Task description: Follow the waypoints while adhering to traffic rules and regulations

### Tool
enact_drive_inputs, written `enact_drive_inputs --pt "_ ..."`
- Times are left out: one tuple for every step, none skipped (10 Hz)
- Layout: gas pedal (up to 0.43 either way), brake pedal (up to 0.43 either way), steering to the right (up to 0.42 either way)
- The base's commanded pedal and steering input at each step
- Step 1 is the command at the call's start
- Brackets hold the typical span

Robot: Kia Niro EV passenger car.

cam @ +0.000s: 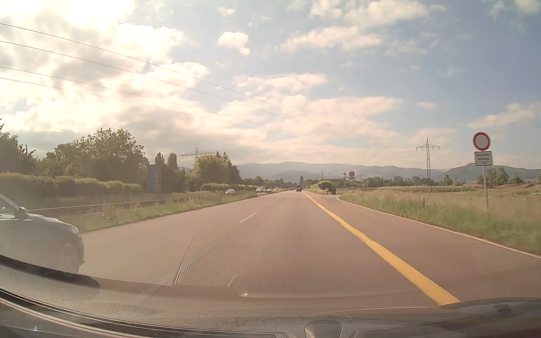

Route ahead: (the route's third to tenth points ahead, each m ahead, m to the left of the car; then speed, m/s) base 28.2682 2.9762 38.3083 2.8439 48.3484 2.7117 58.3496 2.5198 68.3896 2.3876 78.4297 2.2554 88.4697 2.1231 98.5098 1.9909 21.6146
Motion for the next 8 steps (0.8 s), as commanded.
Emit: enact_drive_inputs --pt "0.268 0.000 0.000" --pt "0.268 0.000 0.000" --pt "0.268 0.000 -0.001" --pt "0.268 0.000 0.000" --pt "0.260 0.000 0.000" --pt "0.260 0.000 0.000" --pt "0.260 0.000 0.000" --pt "0.248 0.000 -0.001"
